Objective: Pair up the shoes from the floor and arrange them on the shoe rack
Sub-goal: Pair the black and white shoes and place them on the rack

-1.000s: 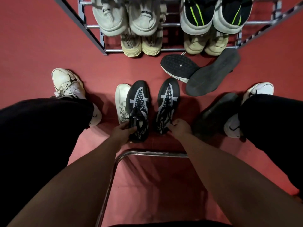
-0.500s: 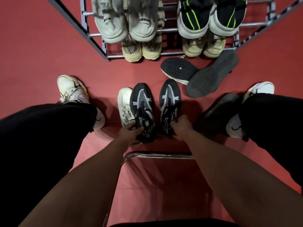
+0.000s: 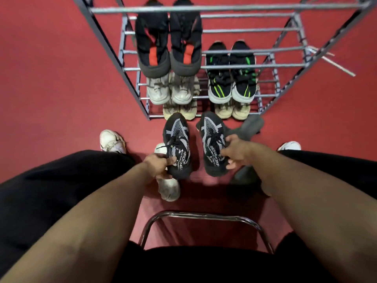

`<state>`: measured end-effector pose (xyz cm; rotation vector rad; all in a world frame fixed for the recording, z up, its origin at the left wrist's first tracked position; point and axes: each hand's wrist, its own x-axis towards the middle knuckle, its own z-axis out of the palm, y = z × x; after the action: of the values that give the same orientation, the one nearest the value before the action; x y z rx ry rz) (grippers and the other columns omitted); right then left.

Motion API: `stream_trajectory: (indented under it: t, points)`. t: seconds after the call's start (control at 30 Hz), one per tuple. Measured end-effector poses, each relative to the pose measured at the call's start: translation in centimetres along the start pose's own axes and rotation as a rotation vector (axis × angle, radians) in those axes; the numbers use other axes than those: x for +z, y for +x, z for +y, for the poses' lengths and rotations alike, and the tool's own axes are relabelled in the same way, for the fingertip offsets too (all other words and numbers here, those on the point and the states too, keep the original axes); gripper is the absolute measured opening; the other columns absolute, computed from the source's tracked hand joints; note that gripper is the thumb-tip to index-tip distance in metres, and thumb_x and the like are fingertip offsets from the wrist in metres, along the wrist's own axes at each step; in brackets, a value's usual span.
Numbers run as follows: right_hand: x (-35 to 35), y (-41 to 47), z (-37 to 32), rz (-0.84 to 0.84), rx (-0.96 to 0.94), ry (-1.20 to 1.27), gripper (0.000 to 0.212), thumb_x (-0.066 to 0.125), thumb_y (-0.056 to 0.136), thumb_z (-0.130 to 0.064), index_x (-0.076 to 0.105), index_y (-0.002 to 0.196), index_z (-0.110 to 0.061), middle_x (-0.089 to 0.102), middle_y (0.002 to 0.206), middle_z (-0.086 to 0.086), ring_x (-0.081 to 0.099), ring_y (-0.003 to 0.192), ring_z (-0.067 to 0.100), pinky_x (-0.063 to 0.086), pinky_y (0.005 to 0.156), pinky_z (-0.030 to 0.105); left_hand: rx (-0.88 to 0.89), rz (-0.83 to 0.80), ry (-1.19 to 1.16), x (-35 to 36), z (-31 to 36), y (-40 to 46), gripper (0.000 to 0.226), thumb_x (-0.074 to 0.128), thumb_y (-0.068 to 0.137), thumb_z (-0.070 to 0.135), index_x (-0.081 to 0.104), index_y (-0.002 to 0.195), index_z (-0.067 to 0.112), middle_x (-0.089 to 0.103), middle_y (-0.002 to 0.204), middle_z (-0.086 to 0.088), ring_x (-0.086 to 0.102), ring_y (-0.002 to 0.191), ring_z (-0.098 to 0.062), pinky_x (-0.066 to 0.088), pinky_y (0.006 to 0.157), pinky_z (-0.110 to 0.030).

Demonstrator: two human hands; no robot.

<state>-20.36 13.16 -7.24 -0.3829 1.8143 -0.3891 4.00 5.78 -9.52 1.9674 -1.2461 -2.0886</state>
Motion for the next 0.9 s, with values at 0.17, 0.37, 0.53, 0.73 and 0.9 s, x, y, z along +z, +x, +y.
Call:
stream_trajectory:
  t: [0.17, 0.37, 0.53, 0.73, 0.9]
  points:
    - [-5.0, -7.9, -2.6, -0.059, -0.123, -0.147, 0.03, 0.052, 0.093, 0.004, 0.037, 0.108, -0.018, 0.048, 0.087, 0.009, 0.041, 0.054, 0.014, 0.059, 0.056, 0.038, 0.172, -0.104, 0.112, 0.4, 2.7, -5.9, 0.02, 0.064, 0.09, 0.019, 0.065, 0.106, 0.006, 0.067, 0.092, -0.007, 0.063, 0.069, -0.017, 0.052, 0.044, -0.019]
    - [-11.0, -12.6, -2.5, 0.006, -0.193, -0.026, 0.033, 0.052, 0.094, 0.001, 0.034, 0.114, -0.017, 0.05, 0.083, 0.009, 0.047, 0.051, 0.014, 0.059, 0.046, 0.033, 0.338, -0.128, 0.182, 2.4, 5.4, -9.3, 0.008, 0.061, 0.093, 0.019, 0.065, 0.087, 0.016, 0.066, 0.071, 0.003, 0.06, 0.052, -0.009, 0.048, 0.044, -0.018]
    - [-12.6, -11.9, -3.9, 0.253, -0.28, 0.112, 0.017, 0.049, 0.096, -0.008, 0.044, 0.108, -0.019, 0.05, 0.073, 0.005, 0.038, 0.048, 0.012, 0.041, 0.036, 0.02, 0.453, -0.085, 0.17, 6.2, 9.3, -9.4, 0.012, 0.062, 0.092, 0.02, 0.065, 0.082, 0.015, 0.061, 0.057, 0.006, 0.052, 0.043, -0.007, 0.044, 0.041, -0.019]
    - [-13.9, -8.3, -8.3, 0.414, -0.432, 0.317, 0.028, 0.043, 0.099, -0.01, 0.059, 0.119, -0.02, 0.064, 0.091, 0.003, 0.055, 0.061, 0.012, 0.042, 0.039, 0.014, 0.521, 0.047, 0.094, 11.0, 14.9, -7.2, 0.015, 0.06, 0.093, 0.028, 0.068, 0.092, 0.016, 0.067, 0.075, -0.001, 0.058, 0.055, -0.011, 0.048, 0.044, -0.021]
    - [-17.6, -4.1, -12.1, 0.562, -0.475, 0.313, 0.052, 0.04, 0.088, -0.026, 0.052, 0.139, -0.026, 0.063, 0.128, 0.002, 0.066, 0.094, 0.021, 0.057, 0.084, 0.04, 0.564, 0.18, 0.212, 12.1, 21.2, -3.1, 0.037, 0.059, 0.083, 0.05, 0.07, 0.097, 0.017, 0.075, 0.089, -0.003, 0.072, 0.077, -0.026, 0.06, 0.076, -0.043]
